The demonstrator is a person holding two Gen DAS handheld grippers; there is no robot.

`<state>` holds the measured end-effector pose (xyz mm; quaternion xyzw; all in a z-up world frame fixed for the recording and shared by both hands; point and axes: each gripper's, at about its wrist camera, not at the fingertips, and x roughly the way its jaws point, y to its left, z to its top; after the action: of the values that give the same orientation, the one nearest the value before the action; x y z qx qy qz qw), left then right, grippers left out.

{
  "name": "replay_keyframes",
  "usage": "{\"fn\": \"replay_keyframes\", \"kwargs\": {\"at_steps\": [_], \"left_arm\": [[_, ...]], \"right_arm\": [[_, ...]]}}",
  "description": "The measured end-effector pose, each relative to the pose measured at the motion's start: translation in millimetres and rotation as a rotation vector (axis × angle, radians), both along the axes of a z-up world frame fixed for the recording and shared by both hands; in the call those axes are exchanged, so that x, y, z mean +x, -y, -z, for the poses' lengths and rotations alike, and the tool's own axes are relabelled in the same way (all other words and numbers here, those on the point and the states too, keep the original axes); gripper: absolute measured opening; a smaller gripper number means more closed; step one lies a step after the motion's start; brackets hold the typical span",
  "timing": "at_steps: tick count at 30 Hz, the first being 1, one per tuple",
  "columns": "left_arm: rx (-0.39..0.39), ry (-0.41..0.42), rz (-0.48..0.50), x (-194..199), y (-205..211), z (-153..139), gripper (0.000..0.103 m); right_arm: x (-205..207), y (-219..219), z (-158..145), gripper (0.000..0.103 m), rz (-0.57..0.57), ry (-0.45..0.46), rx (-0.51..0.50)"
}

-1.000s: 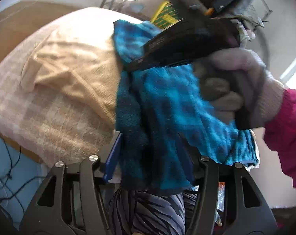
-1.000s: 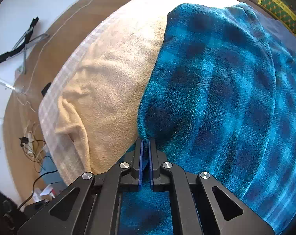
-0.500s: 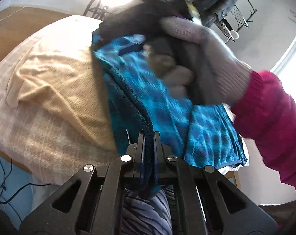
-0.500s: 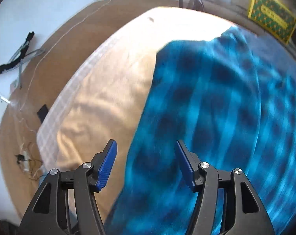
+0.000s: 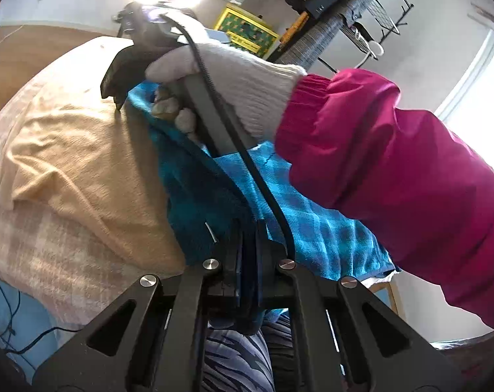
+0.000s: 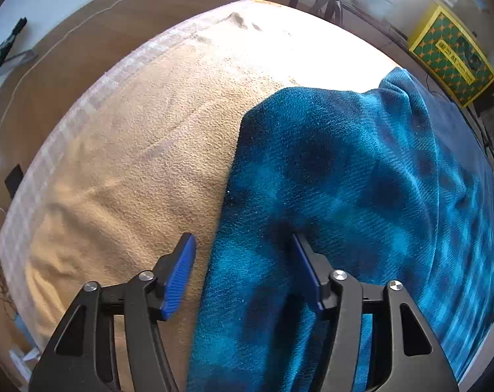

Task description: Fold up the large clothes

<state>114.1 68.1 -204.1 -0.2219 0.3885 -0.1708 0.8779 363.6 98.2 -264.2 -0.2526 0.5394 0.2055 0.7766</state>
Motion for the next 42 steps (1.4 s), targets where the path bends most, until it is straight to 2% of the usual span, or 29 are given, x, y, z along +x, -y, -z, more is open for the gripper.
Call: {"fn": "replay_keyframes", "kwargs": {"at_steps": [1,2,3,6,9,16,19,22,25,27,31,32,33,34,35,36,39,42], "left_arm": [[0.008,0.003,0.005,1,3,-2,0.004],[0.018,0.007,0.010,2,5,-4,0.004],[0.028,0.012,0.014,2,8,-6,0.004],[0.038,0.015,0.029,4,16,-12,0.004],[0.069,0.024,0.059,6,26,-20,0.004],[0.140,0.049,0.140,10,62,-36,0.004],[0.156,0.056,0.183,12,81,-40,0.004],[0.171,0.063,0.231,17,103,-43,0.003],[0.175,0.061,0.278,24,124,-40,0.004],[0.174,0.046,0.308,31,138,-35,0.004],[0.188,0.025,0.346,41,155,-24,0.004],[0.185,0.021,0.350,43,156,-22,0.004],[0.186,0.020,0.353,43,157,-22,0.004],[0.188,0.020,0.351,42,158,-21,0.003],[0.187,0.019,0.349,43,157,-20,0.003],[0.187,0.018,0.349,42,156,-18,0.004],[0.193,0.009,0.351,38,158,-18,0.003],[0.195,0.009,0.347,39,158,-16,0.003]], "right_arm": [[2,4,-1,0.025,0.006,0.005,-0.007],[5,9,-3,0.011,0.014,0.001,0.003],[8,15,-5,0.006,0.022,-0.006,0.021],[17,35,-13,0.005,0.041,-0.044,0.125],[26,71,-26,0.005,0.094,-0.078,0.286],[36,186,-57,0.005,0.264,-0.120,0.721],[29,235,-59,0.005,0.329,-0.127,0.857],[22,280,-55,0.005,0.393,-0.116,0.946],[16,312,-46,0.005,0.447,-0.114,0.959],[18,326,-36,0.007,0.480,-0.119,0.928],[21,332,-27,0.012,0.480,-0.087,0.714],[20,332,-29,0.016,0.478,-0.062,0.674],[22,334,-35,0.027,0.477,-0.037,0.652],[21,333,-45,0.034,0.471,0.009,0.643],[22,332,-53,0.038,0.469,0.040,0.648],[23,329,-60,0.038,0.456,0.044,0.679],[34,317,-67,0.038,0.444,-0.010,0.771],[49,302,-55,0.038,0.446,-0.091,0.755]]}}
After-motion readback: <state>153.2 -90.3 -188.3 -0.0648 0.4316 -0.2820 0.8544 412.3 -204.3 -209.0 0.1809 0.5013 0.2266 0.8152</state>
